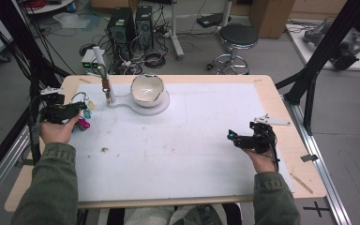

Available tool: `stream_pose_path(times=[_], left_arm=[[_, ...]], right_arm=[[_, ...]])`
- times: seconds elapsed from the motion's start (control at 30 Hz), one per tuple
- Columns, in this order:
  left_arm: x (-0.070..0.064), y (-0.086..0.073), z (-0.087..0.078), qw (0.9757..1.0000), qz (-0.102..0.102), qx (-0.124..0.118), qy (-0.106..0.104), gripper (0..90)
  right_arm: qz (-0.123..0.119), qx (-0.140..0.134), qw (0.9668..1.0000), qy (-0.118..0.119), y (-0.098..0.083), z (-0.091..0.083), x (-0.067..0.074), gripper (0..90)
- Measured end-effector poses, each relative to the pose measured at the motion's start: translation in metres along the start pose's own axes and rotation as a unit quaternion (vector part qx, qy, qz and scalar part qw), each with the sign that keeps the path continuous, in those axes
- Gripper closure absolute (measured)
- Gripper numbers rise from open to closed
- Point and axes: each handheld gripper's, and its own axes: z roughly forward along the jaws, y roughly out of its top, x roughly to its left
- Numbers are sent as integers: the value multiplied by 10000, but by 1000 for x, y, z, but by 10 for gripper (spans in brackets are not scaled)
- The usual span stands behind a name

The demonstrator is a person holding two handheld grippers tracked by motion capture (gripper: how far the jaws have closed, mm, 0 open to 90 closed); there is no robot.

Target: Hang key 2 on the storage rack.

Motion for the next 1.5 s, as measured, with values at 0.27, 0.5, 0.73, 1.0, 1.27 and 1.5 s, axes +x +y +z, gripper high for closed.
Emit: stream_pose_path(times=[0.27, 0.5, 0.73, 1.0, 1.27, 1.5], left_arm=[[-1, 20, -1, 10000, -3, -28, -31, 794], [4, 26, -2, 9996, -214, -62, -161, 794], [6, 36, -4, 9999, -113, -30, -54, 794], [2, 47, -4, 9999, -63, -41, -71, 794], [-3, 62, -4, 9999, -42, -93, -15, 794], [-7, 79, -6, 9998, -45, -184, -9, 793]], right_arm=[[64, -92, 9999, -93, 0, -4, -3, 7], [94, -111, 9998, -96, 0, -5, -4, 7], [90, -120, 9999, -86, 0, -5, -4, 7], [83, -99, 9999, -74, 0, -5, -3, 7], [75, -117, 9999, -68, 0, -5, -5, 7], [105, -117, 9999, -62, 0, -6, -4, 7]])
